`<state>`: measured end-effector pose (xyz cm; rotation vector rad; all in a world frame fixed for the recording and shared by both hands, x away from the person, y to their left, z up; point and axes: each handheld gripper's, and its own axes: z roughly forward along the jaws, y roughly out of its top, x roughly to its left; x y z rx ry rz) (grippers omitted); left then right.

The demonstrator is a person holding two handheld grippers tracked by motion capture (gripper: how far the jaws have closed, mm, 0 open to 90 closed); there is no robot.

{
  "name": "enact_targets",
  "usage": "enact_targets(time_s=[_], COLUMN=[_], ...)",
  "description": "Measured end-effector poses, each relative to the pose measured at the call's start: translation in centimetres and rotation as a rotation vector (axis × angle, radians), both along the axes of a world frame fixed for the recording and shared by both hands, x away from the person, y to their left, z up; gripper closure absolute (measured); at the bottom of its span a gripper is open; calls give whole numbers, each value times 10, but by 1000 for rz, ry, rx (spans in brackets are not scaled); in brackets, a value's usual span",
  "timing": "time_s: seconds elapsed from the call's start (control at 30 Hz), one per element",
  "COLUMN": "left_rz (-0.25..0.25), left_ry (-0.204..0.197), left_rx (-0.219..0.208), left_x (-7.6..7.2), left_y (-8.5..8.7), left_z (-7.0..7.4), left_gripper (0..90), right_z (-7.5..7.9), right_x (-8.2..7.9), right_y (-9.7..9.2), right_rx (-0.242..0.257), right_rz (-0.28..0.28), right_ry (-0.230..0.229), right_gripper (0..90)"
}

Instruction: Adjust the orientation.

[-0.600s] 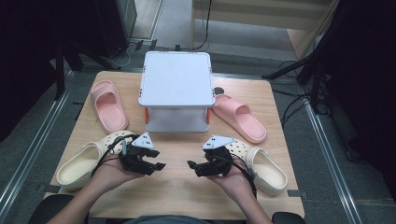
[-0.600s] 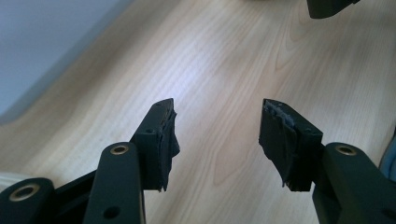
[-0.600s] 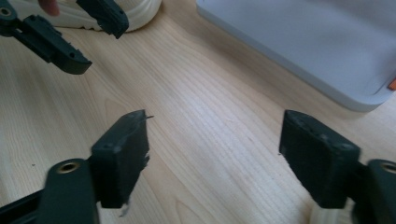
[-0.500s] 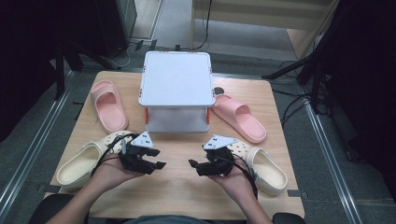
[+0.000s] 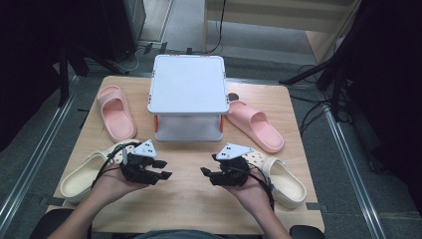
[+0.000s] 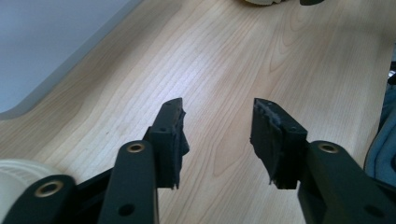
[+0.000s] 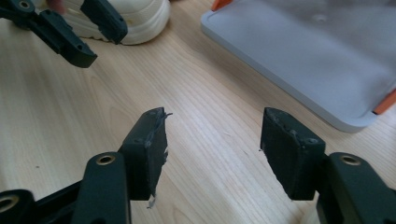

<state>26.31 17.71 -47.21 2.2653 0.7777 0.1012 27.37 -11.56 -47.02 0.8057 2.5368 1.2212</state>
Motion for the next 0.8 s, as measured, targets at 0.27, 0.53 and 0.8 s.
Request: enact_targets(time_s=[0.27,0.53,0.8], left_rz=[23,55,92], left_ry=[21,21,14], left_rx=[16,27,23], left_x=[-6,-10,-18], left_y=[8,16,28], left_z=[4,8,14], left_gripper=[480,472,473], right_z=[0,-1,-1], right_x=[1,10,12], right_y=[6,8,11], right_rx=[-7,27,20], right_rz=[50,40,59], right_ry=[-12,95,89], right_gripper=[475,495,495])
